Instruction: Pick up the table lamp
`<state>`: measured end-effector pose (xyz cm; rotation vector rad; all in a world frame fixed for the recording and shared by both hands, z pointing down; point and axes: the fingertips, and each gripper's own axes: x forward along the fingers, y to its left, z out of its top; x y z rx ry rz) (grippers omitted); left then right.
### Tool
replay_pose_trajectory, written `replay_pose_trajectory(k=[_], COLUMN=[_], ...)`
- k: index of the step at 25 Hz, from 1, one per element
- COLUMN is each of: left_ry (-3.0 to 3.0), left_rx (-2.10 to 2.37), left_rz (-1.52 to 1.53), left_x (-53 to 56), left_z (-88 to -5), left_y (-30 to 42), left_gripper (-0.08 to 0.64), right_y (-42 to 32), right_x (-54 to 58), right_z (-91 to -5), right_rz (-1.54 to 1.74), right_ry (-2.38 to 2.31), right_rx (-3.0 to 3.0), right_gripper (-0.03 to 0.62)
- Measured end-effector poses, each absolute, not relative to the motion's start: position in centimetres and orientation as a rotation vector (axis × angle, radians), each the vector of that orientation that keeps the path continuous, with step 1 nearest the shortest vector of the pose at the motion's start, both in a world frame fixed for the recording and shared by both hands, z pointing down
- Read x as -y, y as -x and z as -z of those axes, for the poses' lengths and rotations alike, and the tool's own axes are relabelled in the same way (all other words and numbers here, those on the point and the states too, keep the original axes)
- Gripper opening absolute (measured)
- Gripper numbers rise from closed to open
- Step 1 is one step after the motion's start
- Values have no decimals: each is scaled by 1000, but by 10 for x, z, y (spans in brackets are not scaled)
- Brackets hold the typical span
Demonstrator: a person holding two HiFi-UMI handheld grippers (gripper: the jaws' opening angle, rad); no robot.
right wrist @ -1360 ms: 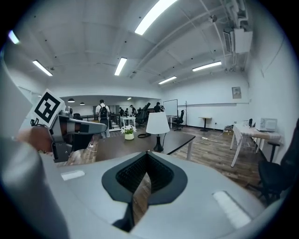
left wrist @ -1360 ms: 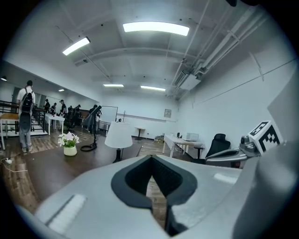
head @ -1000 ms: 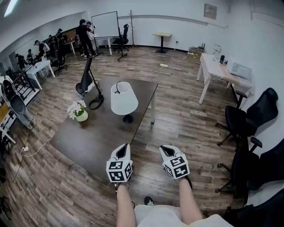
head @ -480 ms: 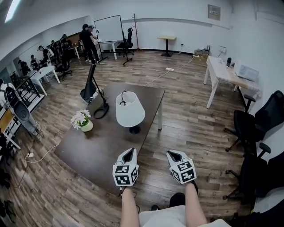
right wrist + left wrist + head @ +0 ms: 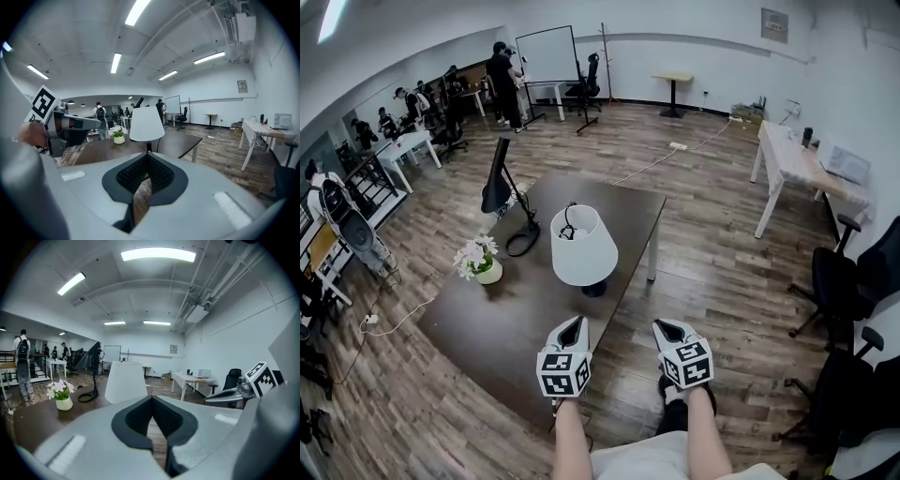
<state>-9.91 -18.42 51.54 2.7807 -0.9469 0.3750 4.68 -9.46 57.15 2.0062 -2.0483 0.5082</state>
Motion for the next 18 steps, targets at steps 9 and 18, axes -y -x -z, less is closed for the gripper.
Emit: replay_pose_trajectory(k=[9,18], left_ry=[-2700,-2596], left_rx=[1088,1231], left_rz=[-386,-394], left_x=[243,290], left_z=[-522,-527], left_y=[83,49], left_gripper=[0,0], right_y=[-62,-87], right_x=[180,244], right_z=[-576,-597], right_rz=[-488,-513], right_ry=[-1846,-1600], right_rx=[2174,2288], right_gripper=[26,26])
